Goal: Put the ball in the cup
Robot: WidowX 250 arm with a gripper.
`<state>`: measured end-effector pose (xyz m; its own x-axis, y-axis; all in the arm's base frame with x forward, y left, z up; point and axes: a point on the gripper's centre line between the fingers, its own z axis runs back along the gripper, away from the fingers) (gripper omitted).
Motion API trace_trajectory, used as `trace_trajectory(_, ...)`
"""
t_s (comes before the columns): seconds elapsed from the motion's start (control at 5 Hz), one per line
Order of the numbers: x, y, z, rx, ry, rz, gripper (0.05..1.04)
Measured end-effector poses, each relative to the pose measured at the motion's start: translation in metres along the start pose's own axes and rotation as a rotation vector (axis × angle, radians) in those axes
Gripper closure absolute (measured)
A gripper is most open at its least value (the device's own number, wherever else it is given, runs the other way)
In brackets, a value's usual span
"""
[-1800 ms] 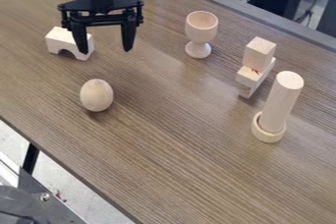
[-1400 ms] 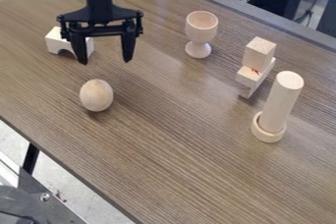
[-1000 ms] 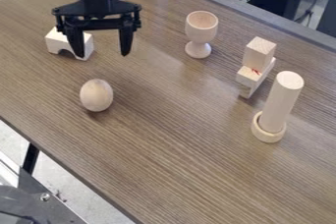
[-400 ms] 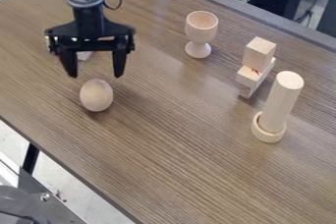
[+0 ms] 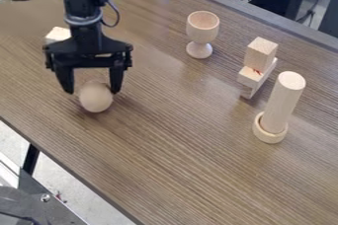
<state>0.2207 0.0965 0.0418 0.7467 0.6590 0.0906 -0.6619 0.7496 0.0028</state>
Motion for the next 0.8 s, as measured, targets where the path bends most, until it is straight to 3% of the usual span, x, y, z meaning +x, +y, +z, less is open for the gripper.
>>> trace_trajectory(0.2, -0.0055, -0.0014, -0.0047, 0.003, 0.0, -0.003, 0.119)
trace_trajectory(0.6, -0.0041, -0.0054, -0.0116, 0.018, -0.011, -0.007, 0.305)
trace_trajectory(0.8, -0.0073, -0.0067, -0.0105, 0.017, 0.004, -0.002, 0.305)
